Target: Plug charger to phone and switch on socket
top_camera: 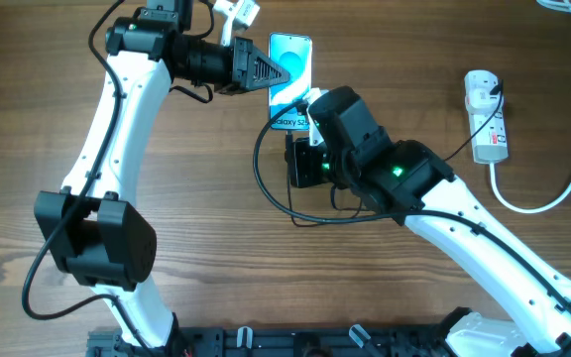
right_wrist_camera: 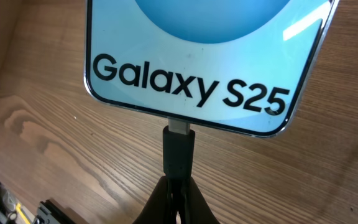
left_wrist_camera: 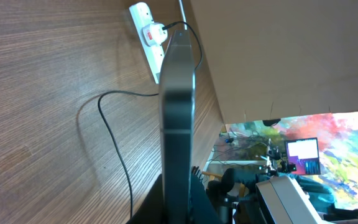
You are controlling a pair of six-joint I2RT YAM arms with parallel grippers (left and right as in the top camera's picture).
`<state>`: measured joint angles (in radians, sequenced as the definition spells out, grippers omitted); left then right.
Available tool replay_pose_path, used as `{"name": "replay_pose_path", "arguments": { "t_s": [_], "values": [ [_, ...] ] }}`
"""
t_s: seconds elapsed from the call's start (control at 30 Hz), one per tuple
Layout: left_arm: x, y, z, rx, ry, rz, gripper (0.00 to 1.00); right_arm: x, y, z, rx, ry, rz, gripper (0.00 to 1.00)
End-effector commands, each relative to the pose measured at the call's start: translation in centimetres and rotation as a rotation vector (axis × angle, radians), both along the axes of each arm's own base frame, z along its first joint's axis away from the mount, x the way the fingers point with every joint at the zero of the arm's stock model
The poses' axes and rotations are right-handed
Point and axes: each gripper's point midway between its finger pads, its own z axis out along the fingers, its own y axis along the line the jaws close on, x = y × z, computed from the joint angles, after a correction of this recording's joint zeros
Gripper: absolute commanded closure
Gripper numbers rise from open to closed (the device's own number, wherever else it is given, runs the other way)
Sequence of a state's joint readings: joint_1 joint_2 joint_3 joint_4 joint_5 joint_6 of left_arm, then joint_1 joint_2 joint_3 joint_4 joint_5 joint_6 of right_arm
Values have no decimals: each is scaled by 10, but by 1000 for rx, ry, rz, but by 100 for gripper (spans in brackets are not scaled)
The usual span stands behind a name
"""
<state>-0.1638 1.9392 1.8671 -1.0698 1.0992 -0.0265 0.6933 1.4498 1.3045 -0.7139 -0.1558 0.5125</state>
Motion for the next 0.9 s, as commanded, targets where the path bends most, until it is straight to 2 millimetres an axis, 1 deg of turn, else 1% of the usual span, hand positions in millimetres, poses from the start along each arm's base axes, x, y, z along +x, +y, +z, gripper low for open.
{"name": "replay_pose_path", "arguments": {
  "t_s": [0.0, 0.4, 0.6, 0.87],
  "values": [
    [-5, -4, 13, -42, -32, -31, 96, 5, 3, 6, 14, -17, -4, 96],
    [-7, -3, 13, -40, -46, -41, 96, 5, 3, 7, 21, -16, -11, 96],
    [-7, -3, 13, -40, -46, -41, 96, 12, -4, 8, 46, 4, -24, 96],
    [-8, -3, 12, -39, -38, -41, 96, 14, -1, 12, 65, -10, -19, 96]
  ]
}}
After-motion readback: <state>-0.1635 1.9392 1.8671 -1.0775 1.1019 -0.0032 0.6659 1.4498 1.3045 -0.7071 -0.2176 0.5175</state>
